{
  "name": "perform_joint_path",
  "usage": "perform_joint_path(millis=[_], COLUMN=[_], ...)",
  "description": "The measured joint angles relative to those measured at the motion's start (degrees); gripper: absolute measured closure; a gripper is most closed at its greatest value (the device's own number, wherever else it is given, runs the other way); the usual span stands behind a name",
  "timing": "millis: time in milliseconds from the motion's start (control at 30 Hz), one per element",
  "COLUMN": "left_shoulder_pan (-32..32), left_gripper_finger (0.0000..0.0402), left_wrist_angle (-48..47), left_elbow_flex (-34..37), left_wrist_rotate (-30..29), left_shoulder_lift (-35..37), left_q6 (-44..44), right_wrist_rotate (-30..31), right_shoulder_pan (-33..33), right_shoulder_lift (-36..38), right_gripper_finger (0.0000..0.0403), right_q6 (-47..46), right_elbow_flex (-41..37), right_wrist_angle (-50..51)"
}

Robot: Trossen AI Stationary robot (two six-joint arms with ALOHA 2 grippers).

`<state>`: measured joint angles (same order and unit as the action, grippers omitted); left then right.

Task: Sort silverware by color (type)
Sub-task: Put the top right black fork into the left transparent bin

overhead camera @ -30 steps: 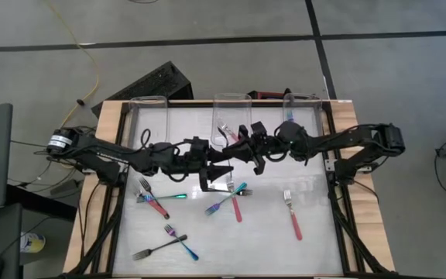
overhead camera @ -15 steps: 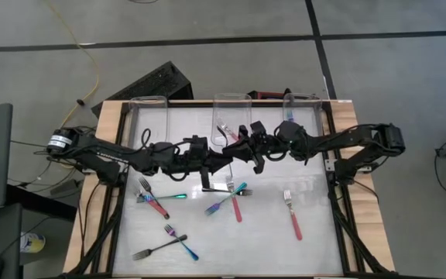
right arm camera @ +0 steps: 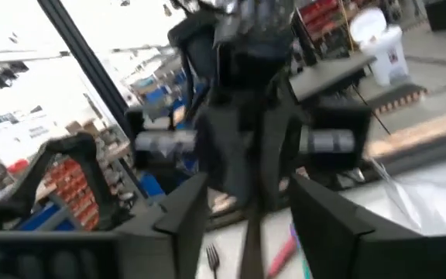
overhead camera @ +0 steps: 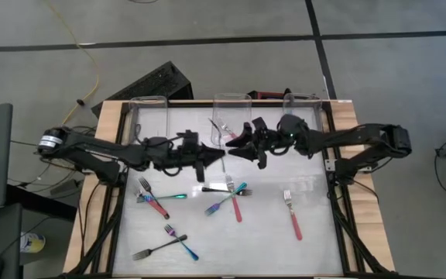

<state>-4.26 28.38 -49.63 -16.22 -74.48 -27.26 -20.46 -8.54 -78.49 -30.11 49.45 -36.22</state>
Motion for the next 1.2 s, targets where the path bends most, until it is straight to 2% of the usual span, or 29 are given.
perform_joint_path(millis=[167, 267, 367, 467, 567, 700, 800, 1000, 1200], left_shoulder_pan=[4.13, 7.4, 11.62, 18.22, 27.18, 38.34, 43.49, 49.32, 51.15], left_gripper_finger=[0.0399, 0.0399, 0.0399, 0.0399, 0.0399, 0.0399, 0.0399, 0.0399, 0.0399], left_wrist_angle=[-23.91, -41.27, -53.96, -61.7, -68.9, -76.38, -78.83, -80.58, -80.79], left_elbow_flex=[-0.02, -0.02, -0.02, -0.02, -0.02, -0.02, -0.02, -0.02, -0.02], left_wrist_rotate=[-4.44, -9.4, -12.71, -10.95, -5.11, 3.84, 7.35, 8.02, 7.34], left_shoulder_lift=[11.05, 17.66, 22.82, 26.42, 27.39, 25.65, 23.49, 18.97, 12.47], left_q6=[-4.24, -7.97, -11.24, -11.63, -11.62, -8.05, -4.55, 0.83, 4.19], right_wrist_rotate=[-1.47, -1.56, -1.78, -1.83, -1.82, -1.83, -1.82, -1.19, -0.69], right_shoulder_pan=[-2.5, -2.83, -1.92, -0.29, 1.34, 3.28, 4.48, 6.47, 8.6], right_shoulder_lift=[5.01, 6.51, 6.66, 6.15, 4.93, 3.52, 3.05, 3.12, 3.15], right_gripper_finger=[0.015, 0.0144, 0.0143, 0.0143, 0.0143, 0.0143, 0.0143, 0.0143, 0.0143], right_q6=[0.67, 0.82, 0.72, 0.73, 0.74, 0.6, 0.56, 0.56, -0.05], right_elbow_flex=[0.0, 0.0, -0.02, -0.02, -0.02, -0.02, -0.07, -0.09, -0.07], right_wrist_angle=[11.57, 16.45, 18.95, 19.29, 19.69, 19.49, 19.78, 19.7, 20.75])
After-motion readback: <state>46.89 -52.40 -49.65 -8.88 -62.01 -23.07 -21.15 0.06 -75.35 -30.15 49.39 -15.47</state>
